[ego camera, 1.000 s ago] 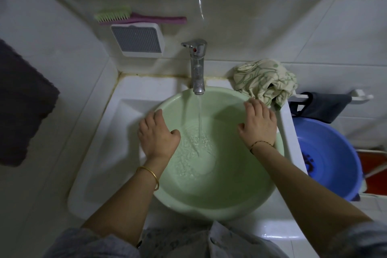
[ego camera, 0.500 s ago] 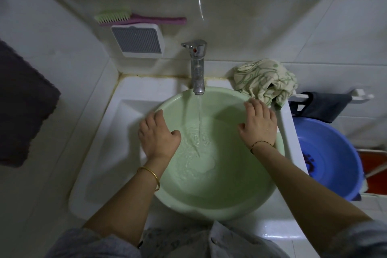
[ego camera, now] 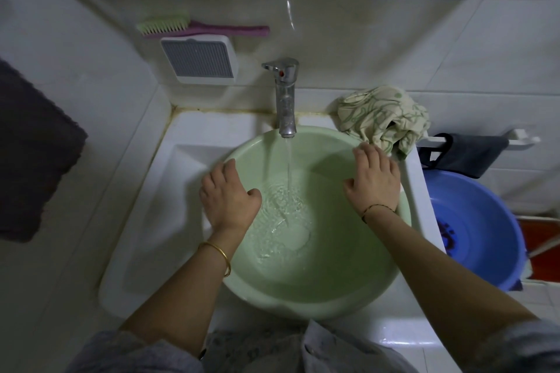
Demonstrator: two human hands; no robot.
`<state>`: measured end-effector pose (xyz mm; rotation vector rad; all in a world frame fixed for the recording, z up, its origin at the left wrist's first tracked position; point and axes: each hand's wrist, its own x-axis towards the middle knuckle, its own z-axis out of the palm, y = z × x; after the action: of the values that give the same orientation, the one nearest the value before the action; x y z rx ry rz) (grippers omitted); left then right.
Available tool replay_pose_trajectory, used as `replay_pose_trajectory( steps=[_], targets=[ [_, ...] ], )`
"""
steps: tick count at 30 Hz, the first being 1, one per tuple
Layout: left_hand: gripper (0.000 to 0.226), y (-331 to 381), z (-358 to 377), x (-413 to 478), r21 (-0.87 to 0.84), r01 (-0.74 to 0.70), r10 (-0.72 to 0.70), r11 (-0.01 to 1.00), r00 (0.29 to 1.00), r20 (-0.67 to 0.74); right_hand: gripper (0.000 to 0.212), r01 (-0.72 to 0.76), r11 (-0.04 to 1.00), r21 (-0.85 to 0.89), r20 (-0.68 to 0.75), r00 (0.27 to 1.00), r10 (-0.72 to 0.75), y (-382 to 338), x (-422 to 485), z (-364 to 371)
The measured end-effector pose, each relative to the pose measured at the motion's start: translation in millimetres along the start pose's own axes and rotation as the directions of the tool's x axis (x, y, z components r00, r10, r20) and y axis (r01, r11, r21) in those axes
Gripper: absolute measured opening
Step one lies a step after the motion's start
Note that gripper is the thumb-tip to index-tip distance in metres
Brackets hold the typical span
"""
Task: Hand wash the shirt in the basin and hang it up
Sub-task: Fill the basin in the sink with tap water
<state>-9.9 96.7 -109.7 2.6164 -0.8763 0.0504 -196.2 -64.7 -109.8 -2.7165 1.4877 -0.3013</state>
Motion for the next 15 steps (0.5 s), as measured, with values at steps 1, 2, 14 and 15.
replay_pose_trajectory(
  steps=[1, 2, 14, 15],
  targets=[
    [0.072, -0.1, 0.2, 0.2, 0.004, 0.002, -0.002, 1.0, 1.0, 0.003, 0.064, -0.001, 1.0, 0.001, -0.003, 1.0, 0.001, -0.2, -0.3, 0.2],
    [0.072, 0.0, 0.2, 0.3, 0.006, 0.005, -0.005, 1.0, 1.0, 0.005, 0.064, -0.002, 1.0, 0.003, -0.006, 1.0, 0.002, -0.3, -0.7, 0.3],
    [0.072, -0.1, 0.1, 0.1, 0.012, 0.0, 0.0, 1.0, 1.0, -0.003, 0.064, 0.0, 1.0, -0.013, 0.023, 1.0, 0.0, 0.0, -0.6, -1.6],
    [0.073, 0.0, 0.1, 0.1, 0.012, 0.0, 0.0, 1.0, 1.0, -0.001, 0.064, 0.0, 1.0, -0.014, 0.023, 1.0, 0.0, -0.2, -0.5, -1.6]
  ],
)
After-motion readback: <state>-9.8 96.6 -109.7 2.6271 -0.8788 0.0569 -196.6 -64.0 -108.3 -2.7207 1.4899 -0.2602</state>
